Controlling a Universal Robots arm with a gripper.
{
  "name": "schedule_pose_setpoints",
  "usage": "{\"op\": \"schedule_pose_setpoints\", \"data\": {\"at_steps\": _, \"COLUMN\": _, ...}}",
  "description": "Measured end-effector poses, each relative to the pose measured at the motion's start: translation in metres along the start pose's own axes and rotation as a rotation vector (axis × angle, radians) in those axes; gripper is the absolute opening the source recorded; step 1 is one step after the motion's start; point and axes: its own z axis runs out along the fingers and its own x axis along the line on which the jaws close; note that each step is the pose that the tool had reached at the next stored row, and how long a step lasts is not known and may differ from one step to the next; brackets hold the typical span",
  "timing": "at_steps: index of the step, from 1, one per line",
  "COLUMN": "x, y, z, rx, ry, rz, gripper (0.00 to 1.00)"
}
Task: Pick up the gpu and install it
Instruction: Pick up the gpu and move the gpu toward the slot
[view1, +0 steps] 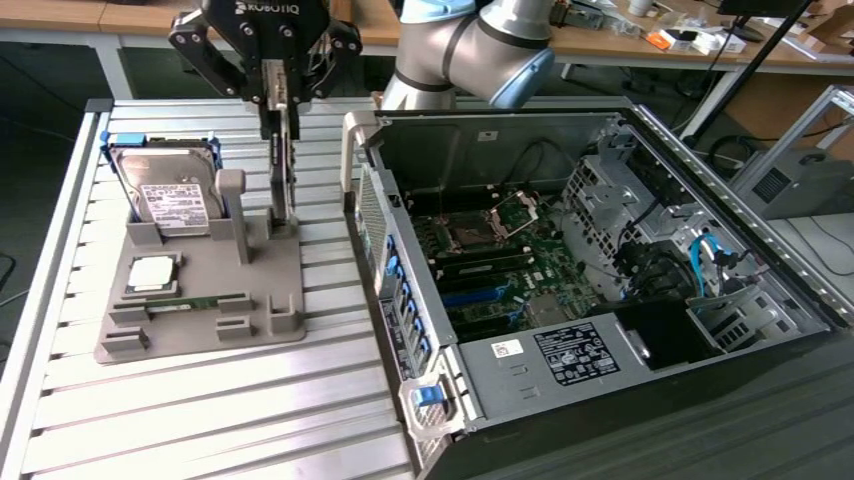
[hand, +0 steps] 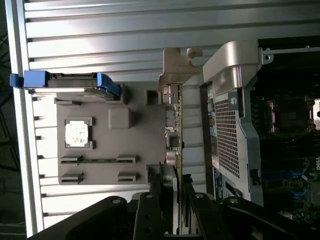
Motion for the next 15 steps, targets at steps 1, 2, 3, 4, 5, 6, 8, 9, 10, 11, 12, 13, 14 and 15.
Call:
{"op": "schedule_pose_setpoints", "data": {"at_steps": 1, "x": -0.001, "y": -0.0026, "z": -0.0001, "rx": 0.0002, "ry": 0.0000, "rz": 0.000, "gripper": 0.27}}
{"op": "schedule_pose_setpoints", "data": {"at_steps": 2, "x": -0.002, "y": -0.0049, "z": -0.0002, "rx": 0.0002, "ry": 0.0000, "rz": 0.000, "gripper": 0.27}}
{"op": "schedule_pose_setpoints", "data": {"at_steps": 3, "x": -0.004, "y": -0.0070, "z": -0.0002, "rx": 0.0003, "ry": 0.0001, "rz": 0.000, "gripper": 0.27}}
{"op": "schedule_pose_setpoints", "data": {"at_steps": 4, "x": -0.005, "y": -0.0089, "z": -0.0003, "rx": 0.0004, "ry": 0.0003, "rz": 0.000, "gripper": 0.27}}
{"op": "schedule_pose_setpoints", "data": {"at_steps": 5, "x": -0.007, "y": -0.0105, "z": -0.0003, "rx": 0.0004, "ry": 0.0005, "rz": 0.000, "gripper": 0.27}}
{"op": "schedule_pose_setpoints", "data": {"at_steps": 6, "x": -0.010, "y": -0.0120, "z": -0.0003, "rx": 0.0003, "ry": 0.0008, "rz": 0.000, "gripper": 0.27}}
{"op": "schedule_pose_setpoints", "data": {"at_steps": 8, "x": -0.014, "y": -0.0149, "z": -0.0004, "rx": 0.0005, "ry": 0.0013, "rz": 0.000, "gripper": 0.27}}
{"op": "schedule_pose_setpoints", "data": {"at_steps": 9, "x": -0.016, "y": -0.0162, "z": -0.0004, "rx": 0.0004, "ry": 0.0014, "rz": 0.000, "gripper": 0.27}}
{"op": "schedule_pose_setpoints", "data": {"at_steps": 10, "x": -0.018, "y": -0.0171, "z": -0.0003, "rx": 0.0004, "ry": 0.0015, "rz": 0.000, "gripper": 0.27}}
{"op": "schedule_pose_setpoints", "data": {"at_steps": 11, "x": -0.019, "y": -0.0181, "z": -0.0004, "rx": 0.0004, "ry": 0.0017, "rz": 0.000, "gripper": 0.27}}
{"op": "schedule_pose_setpoints", "data": {"at_steps": 12, "x": -0.022, "y": -0.0191, "z": -0.0004, "rx": 0.0005, "ry": 0.0018, "rz": 0.000, "gripper": 0.27}}
{"op": "schedule_pose_setpoints", "data": {"at_steps": 13, "x": -0.023, "y": -0.0196, "z": -0.0004, "rx": 0.0005, "ry": 0.0019, "rz": 0.000, "gripper": 0.27}}
{"op": "schedule_pose_setpoints", "data": {"at_steps": 14, "x": -0.025, "y": -0.0202, "z": -0.0003, "rx": 0.0005, "ry": 0.0021, "rz": 0.000, "gripper": 0.27}}
{"op": "schedule_pose_setpoints", "data": {"at_steps": 15, "x": -0.027, "y": -0.0210, "z": -0.0003, "rx": 0.0005, "ry": 0.0021, "rz": 0.000, "gripper": 0.27}}
